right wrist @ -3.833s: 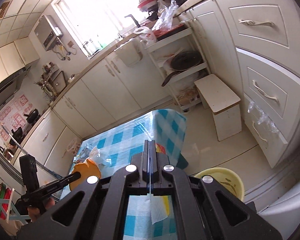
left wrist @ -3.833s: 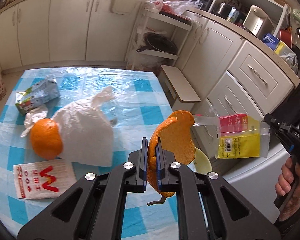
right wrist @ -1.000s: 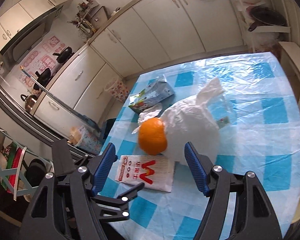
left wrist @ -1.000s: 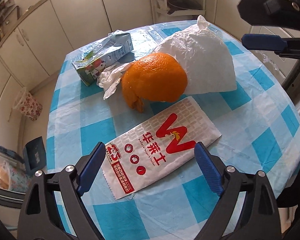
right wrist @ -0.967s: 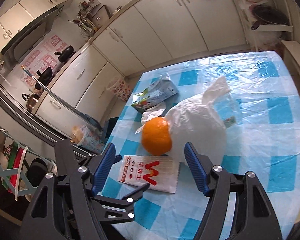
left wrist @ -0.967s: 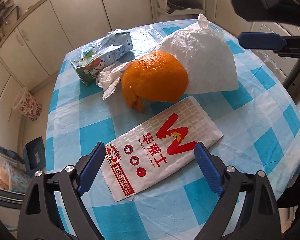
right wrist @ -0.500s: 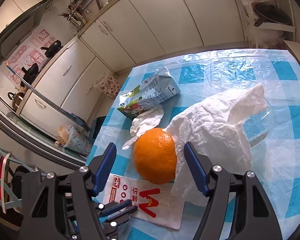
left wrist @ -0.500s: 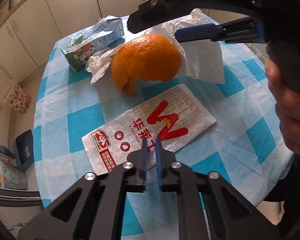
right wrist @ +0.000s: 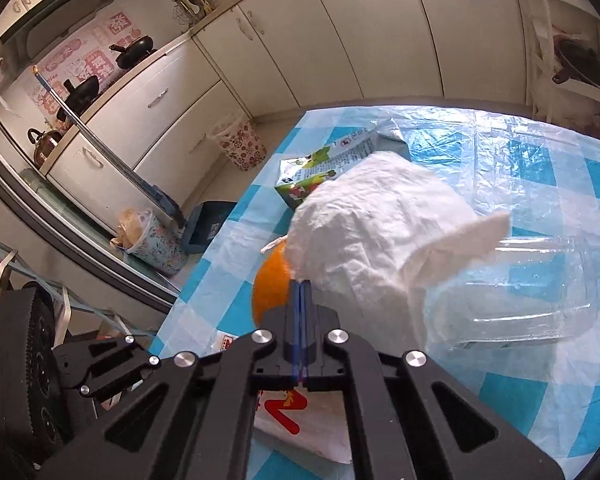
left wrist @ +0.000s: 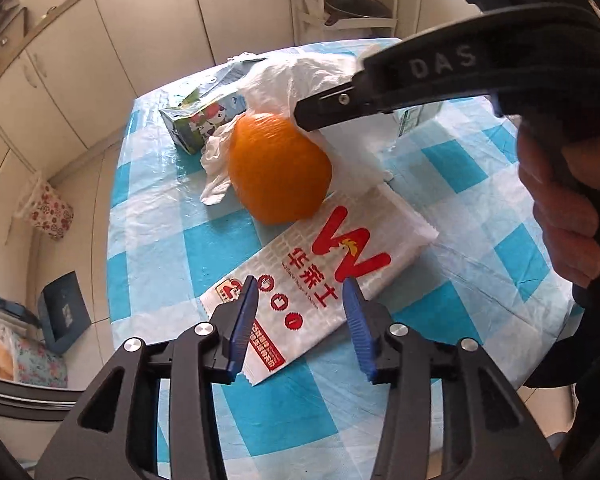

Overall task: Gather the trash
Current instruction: 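Grasp the white plastic bag with the right tool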

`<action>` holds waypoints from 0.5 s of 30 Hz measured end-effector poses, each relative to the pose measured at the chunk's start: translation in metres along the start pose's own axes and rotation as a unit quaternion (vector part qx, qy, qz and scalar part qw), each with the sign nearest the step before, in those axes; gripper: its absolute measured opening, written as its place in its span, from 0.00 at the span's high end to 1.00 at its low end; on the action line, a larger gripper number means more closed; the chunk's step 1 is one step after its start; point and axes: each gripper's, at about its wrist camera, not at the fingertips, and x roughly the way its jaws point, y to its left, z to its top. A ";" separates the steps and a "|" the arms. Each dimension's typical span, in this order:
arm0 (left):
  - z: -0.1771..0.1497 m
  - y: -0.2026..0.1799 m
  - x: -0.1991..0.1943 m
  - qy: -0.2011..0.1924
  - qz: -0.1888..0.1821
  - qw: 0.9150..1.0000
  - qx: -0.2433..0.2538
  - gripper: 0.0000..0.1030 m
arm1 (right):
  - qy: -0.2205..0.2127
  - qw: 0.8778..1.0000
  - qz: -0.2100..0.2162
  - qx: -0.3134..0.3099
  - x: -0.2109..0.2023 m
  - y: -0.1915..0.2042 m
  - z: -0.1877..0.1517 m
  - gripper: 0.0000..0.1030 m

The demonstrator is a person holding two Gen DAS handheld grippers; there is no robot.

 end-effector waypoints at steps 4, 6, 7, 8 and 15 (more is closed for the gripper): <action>0.002 0.007 0.004 0.009 0.008 1.000 -0.009 0.55 | 0.025 1.000 0.004 -0.011 0.000 0.000 0.000 0.99; 0.001 0.009 0.003 0.010 0.012 1.000 -0.014 0.53 | 0.024 1.000 -0.009 -0.006 -0.005 -0.004 0.002 0.98; 0.000 0.010 0.001 0.009 0.013 1.000 -0.018 0.52 | 0.020 1.000 -0.010 -0.004 -0.008 -0.006 0.004 0.98; 0.000 0.012 0.000 0.007 0.013 1.000 -0.023 0.52 | 0.014 1.000 -0.007 -0.001 -0.012 -0.008 0.005 0.98; 0.002 0.043 -0.007 0.001 0.037 0.996 -0.086 0.49 | -0.014 0.999 -0.035 -0.015 -0.016 -0.004 0.006 0.42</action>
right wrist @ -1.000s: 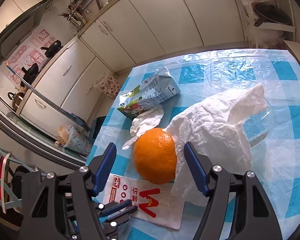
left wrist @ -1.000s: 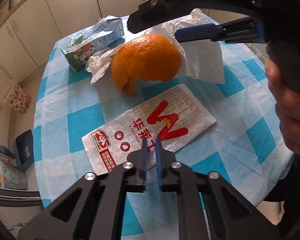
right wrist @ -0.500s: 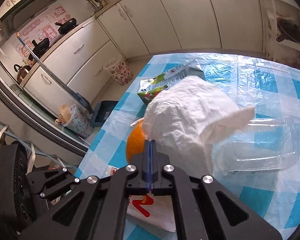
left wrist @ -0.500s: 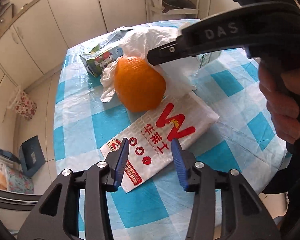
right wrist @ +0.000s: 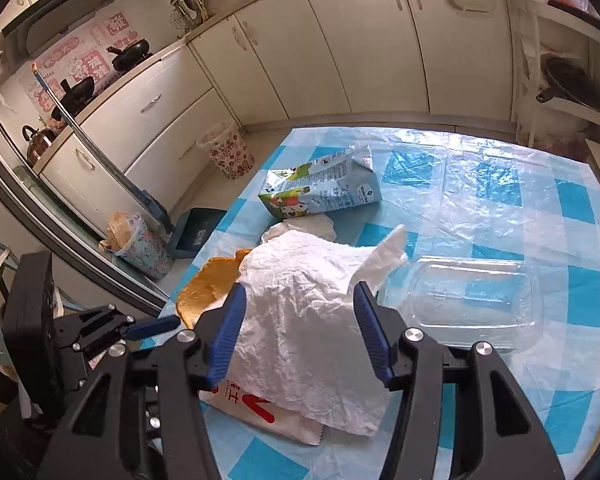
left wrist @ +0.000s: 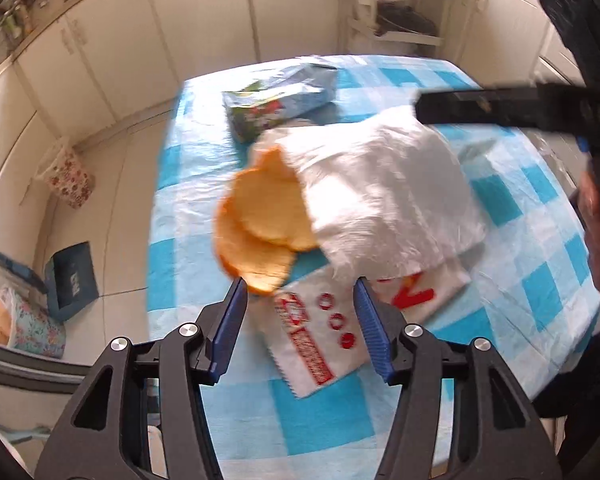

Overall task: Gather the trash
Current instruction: 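Grasp the white plastic bag with the right tool, then grasp an orange peel with the left tool while the right tool holds the bag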

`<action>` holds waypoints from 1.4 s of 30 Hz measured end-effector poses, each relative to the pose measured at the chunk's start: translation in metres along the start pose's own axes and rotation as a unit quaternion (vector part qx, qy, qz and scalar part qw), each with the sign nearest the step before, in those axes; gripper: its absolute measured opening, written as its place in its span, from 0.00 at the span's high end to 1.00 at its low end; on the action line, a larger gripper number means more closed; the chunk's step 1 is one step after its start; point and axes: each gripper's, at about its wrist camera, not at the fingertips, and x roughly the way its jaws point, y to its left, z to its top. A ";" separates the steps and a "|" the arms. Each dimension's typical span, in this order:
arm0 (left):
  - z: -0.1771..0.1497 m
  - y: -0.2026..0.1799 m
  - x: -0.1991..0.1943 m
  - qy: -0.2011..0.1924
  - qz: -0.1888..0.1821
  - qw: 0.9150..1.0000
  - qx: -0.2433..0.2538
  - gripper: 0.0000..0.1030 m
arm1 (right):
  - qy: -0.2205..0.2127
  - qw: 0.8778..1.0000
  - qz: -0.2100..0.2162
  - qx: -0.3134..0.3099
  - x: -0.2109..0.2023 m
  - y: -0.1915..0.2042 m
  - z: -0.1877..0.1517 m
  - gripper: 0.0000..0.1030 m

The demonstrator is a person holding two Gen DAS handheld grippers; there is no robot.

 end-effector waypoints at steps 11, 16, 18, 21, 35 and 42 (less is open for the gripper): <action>0.008 0.045 0.014 0.012 0.002 0.994 -0.106 0.45 | 0.067 0.994 -0.048 -0.071 0.056 0.021 -0.020 0.55; 0.009 0.061 0.018 0.016 -0.012 0.987 -0.158 0.42 | 0.073 0.996 -0.025 -0.045 0.056 0.009 -0.017 0.97; 0.010 0.067 0.025 0.025 -0.013 0.983 -0.179 0.42 | 0.056 0.998 -0.013 -0.039 0.043 0.009 -0.013 0.97; 0.012 0.066 0.032 0.033 -0.013 0.981 -0.188 0.54 | 0.024 0.999 -0.002 -0.034 0.022 0.005 -0.008 0.97; 0.019 0.021 -0.056 -0.149 0.097 0.978 -0.106 0.94 | -0.121 0.993 -0.001 0.016 -0.070 -0.039 0.004 0.97; 0.014 -0.026 -0.093 -0.231 0.153 0.960 -0.045 0.94 | -0.136 0.990 -0.016 0.022 -0.090 -0.047 -0.006 0.97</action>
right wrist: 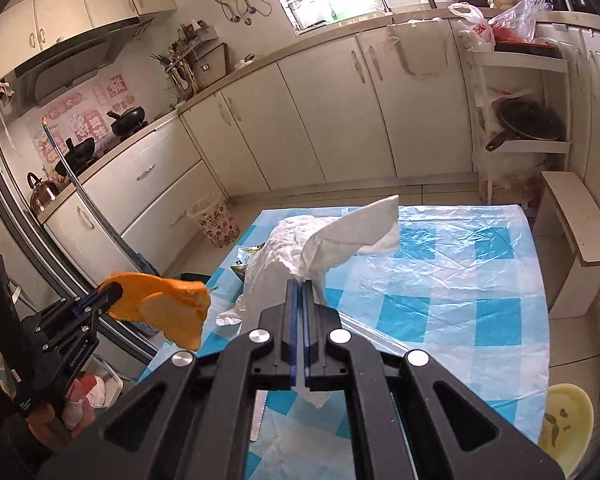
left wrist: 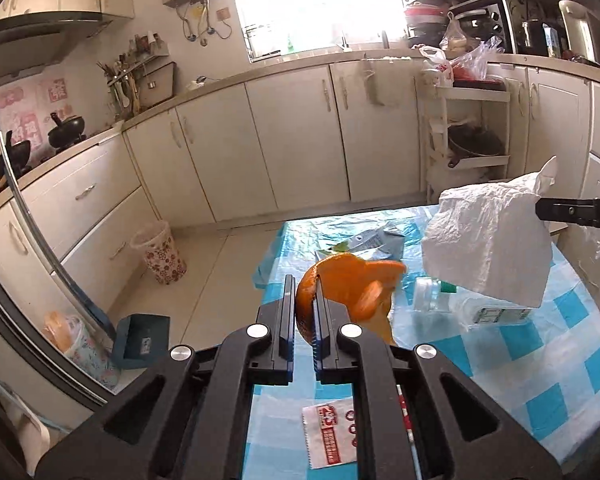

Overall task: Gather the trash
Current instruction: 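Grasp an orange peel with the left tool while the right tool holds the bag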

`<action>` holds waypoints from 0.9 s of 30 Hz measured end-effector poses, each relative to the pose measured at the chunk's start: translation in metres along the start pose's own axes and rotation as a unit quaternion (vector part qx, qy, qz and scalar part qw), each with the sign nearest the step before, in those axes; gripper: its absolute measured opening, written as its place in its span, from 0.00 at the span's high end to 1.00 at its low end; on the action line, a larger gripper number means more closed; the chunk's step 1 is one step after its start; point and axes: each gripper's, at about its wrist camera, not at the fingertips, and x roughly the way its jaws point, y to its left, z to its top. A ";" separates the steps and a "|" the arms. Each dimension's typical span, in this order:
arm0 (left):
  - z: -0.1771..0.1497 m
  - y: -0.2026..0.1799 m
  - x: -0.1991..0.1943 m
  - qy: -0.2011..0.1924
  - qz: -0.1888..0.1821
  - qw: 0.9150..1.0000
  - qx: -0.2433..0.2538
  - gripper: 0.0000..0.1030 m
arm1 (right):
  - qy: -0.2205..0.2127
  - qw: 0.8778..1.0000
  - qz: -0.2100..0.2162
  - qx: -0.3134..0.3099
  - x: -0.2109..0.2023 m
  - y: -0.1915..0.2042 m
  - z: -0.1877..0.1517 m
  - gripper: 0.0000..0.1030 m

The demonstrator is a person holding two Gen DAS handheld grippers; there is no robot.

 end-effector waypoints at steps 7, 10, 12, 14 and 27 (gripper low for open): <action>0.006 -0.015 -0.013 -0.016 0.023 1.000 0.001 0.94 | -0.009 1.000 -0.015 -0.002 -0.025 -0.009 -0.011 0.97; 0.009 -0.010 -0.014 0.001 -0.017 0.999 -0.032 0.94 | -0.009 1.000 -0.022 -0.001 -0.034 -0.016 -0.015 0.97; 0.009 -0.009 -0.013 0.008 -0.038 0.998 -0.045 0.94 | -0.013 1.000 -0.028 0.001 -0.042 -0.023 -0.015 0.97; 0.008 -0.014 -0.012 0.013 -0.051 0.997 -0.050 0.94 | -0.017 0.999 -0.034 0.004 -0.050 -0.031 -0.016 0.97; 0.013 -0.109 -0.023 0.016 -0.122 0.992 -0.009 0.93 | -0.036 0.995 -0.084 0.038 -0.097 -0.085 -0.025 0.97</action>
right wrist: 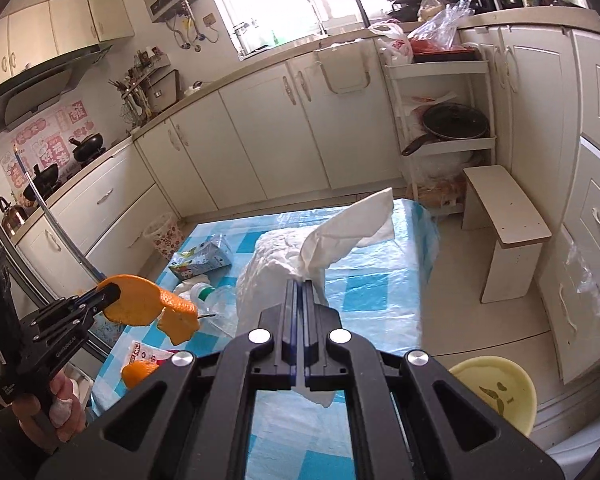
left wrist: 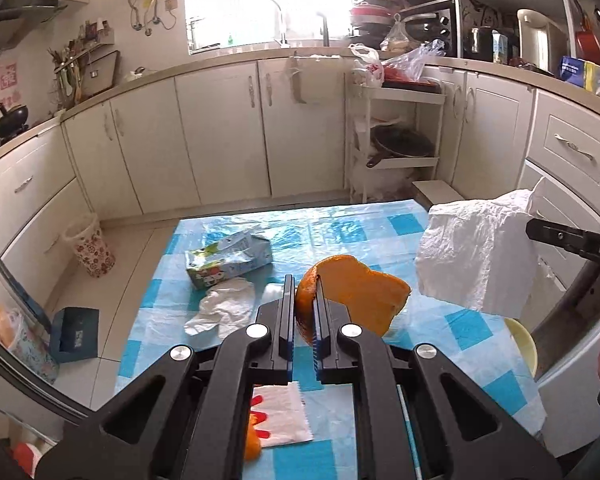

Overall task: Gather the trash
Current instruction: 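Grasp an orange peel with the left tool while the right tool holds the bag, then carry the bag and peel to the yellow bucket and open both tools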

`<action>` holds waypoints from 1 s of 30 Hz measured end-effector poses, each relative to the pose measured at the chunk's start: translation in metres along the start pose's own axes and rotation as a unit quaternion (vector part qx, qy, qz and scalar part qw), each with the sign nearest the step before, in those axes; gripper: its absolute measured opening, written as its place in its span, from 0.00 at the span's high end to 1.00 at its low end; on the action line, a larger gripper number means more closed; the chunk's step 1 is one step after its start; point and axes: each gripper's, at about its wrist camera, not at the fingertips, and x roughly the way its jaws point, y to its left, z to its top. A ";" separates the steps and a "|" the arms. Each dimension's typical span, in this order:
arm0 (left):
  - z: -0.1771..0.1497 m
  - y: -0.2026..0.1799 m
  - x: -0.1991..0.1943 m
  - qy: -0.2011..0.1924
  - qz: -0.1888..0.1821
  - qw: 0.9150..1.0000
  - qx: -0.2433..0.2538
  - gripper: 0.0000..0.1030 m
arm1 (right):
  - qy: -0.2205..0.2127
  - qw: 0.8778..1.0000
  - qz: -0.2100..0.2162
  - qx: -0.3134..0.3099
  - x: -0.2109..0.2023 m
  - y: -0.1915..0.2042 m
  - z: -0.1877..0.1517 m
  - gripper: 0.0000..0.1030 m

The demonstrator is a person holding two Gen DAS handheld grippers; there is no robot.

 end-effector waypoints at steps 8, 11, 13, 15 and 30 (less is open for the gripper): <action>-0.002 -0.079 0.010 0.010 -0.057 0.998 0.027 0.93 | -0.011 0.996 -0.064 0.057 -0.032 -0.065 -0.010 0.97; -0.005 -0.109 0.013 0.015 -0.075 0.996 0.039 0.93 | -0.016 0.992 -0.090 0.084 -0.047 -0.092 -0.015 0.97; -0.007 -0.125 0.014 0.016 -0.083 0.995 0.049 0.93 | -0.015 0.989 -0.107 0.097 -0.054 -0.107 -0.017 0.97; -0.009 -0.138 0.015 0.016 -0.090 0.994 0.057 0.93 | -0.008 0.986 -0.128 0.105 -0.058 -0.120 -0.021 0.97; -0.020 -0.207 0.026 0.034 -0.128 0.988 0.083 0.93 | 0.142 0.963 -0.207 0.098 -0.011 -0.181 -0.071 0.97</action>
